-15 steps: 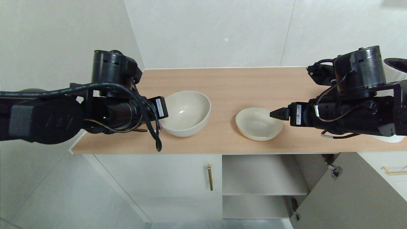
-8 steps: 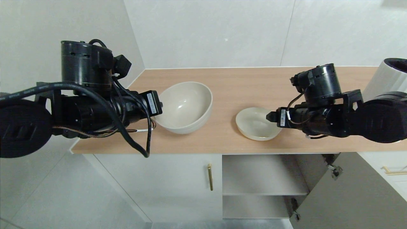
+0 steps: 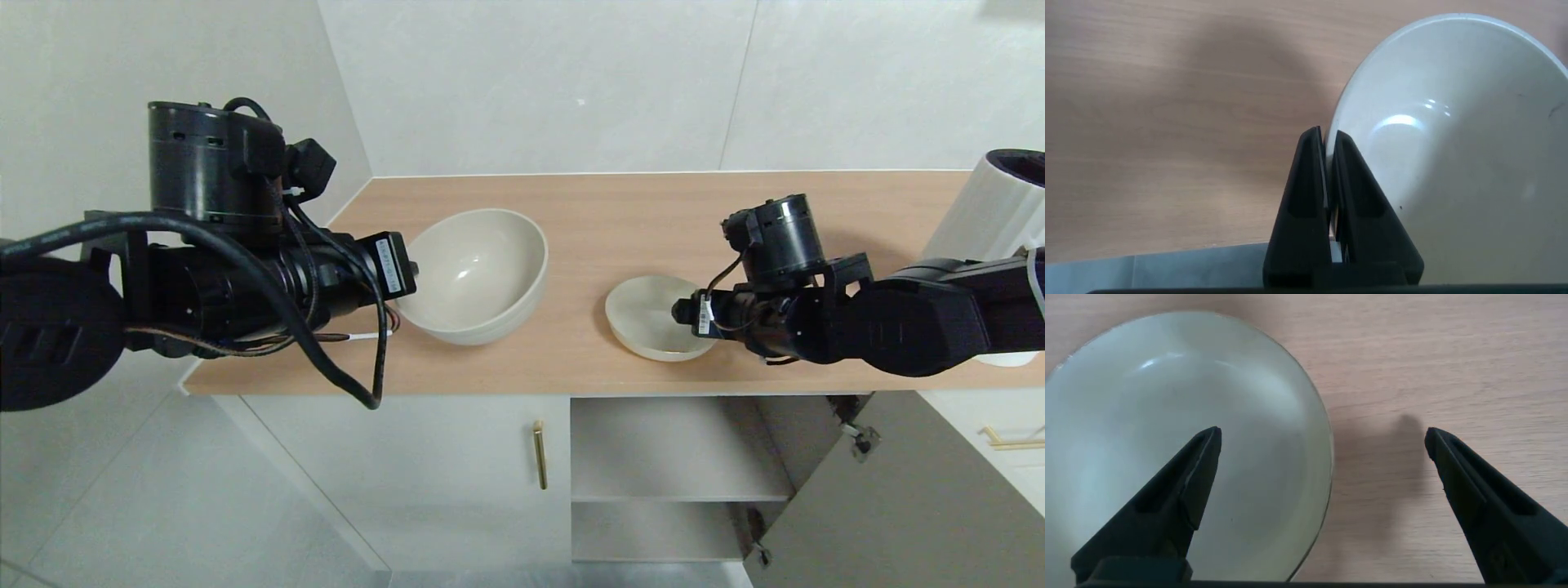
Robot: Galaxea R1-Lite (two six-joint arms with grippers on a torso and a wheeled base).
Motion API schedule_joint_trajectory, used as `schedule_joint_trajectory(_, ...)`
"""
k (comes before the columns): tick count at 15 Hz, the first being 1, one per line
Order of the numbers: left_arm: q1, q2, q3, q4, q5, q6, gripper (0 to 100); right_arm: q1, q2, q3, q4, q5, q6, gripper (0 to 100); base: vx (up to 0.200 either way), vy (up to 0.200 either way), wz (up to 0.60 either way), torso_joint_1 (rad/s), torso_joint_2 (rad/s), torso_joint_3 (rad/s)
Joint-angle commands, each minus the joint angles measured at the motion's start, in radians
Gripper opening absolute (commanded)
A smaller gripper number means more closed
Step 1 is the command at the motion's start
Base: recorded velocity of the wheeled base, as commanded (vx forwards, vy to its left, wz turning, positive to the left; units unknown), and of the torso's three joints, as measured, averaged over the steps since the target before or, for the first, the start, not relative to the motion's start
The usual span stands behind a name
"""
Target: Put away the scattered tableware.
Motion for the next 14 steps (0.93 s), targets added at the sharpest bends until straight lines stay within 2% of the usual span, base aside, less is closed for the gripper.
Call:
schedule_joint_trajectory(1, 0.001, 0.001, 0.000, 0.000, -0.001, 0.000, 0, 0.000, 0.005, -0.001, 0.000, 0.000, 0.001, 100, 0.000, 0.000, 0.00, 0.000, 0.00, 0.000)
schedule_joint_trajectory(2, 0.001, -0.002, 0.000, 0.000, -0.001, 0.000, 0, 0.000, 0.002, -0.001, 0.000, 0.000, 0.001, 100, 0.000, 0.000, 0.00, 0.000, 0.00, 0.000)
schedule_joint_trajectory(3, 0.001, -0.003, 0.000, 0.000, -0.001, 0.000, 0, 0.000, 0.000, -0.003, -0.002, 0.001, 0.004, 0, 0.000, 0.000, 0.00, 0.000, 0.00, 0.000)
schedule_joint_trajectory(8, -0.001, -0.003, 0.003, 0.003, -0.015, -0.002, 0, 0.000, -0.026, 0.000, 0.001, 0.021, 0.035, 0, 0.000, 0.000, 0.00, 0.000, 0.00, 0.000)
schedule_joint_trajectory(12, -0.013, -0.017, 0.023, 0.003, -0.015, 0.000, 0, 0.000, -0.071, 0.003, 0.021, 0.104, 0.072, 0, 0.000, 0.000, 0.00, 0.000, 0.00, 0.000)
schedule_joint_trajectory(14, -0.021, -0.059, 0.061, 0.001, -0.015, 0.000, 0, -0.001, -0.135, 0.003, 0.084, 0.179, 0.104, 0, 0.000, 0.000, 0.00, 0.000, 0.00, 0.000)
